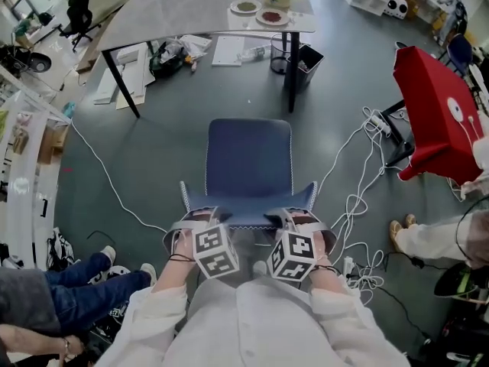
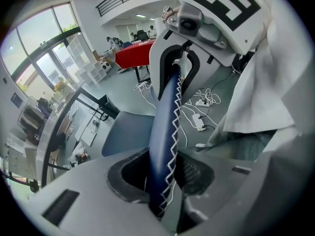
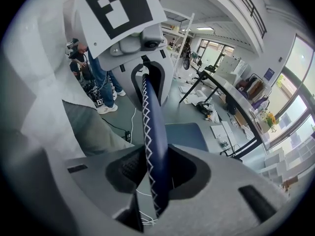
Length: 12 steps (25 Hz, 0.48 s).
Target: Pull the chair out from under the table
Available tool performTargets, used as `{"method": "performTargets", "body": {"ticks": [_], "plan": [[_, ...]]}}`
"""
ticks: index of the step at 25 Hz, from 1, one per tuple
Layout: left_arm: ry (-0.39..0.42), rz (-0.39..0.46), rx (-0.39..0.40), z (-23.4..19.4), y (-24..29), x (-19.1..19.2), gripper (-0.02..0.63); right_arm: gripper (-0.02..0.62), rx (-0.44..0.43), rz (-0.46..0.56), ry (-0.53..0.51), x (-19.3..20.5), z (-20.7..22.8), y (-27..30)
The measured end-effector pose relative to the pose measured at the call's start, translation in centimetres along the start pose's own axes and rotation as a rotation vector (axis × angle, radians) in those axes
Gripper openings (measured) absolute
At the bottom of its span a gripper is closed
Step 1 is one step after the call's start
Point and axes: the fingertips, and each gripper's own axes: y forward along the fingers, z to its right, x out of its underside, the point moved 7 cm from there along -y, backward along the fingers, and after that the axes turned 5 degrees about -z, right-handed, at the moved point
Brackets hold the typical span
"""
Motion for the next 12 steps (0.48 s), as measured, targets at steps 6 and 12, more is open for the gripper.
{"method": "performTargets", "body": {"ticks": [6,12], "plan": [[-0.018,-0.005,-0.001,5.3,-1.0,0.2,0.124,0.098,-0.025,-0.003,-0.008,0.8,-4.7,-1.7],[-0.039,-0.006,0.014,10.2,-2.2,0.1,0.124,0.098,-0.038,0.000,-0.021,1.7,-9.3,-3.5]]}}
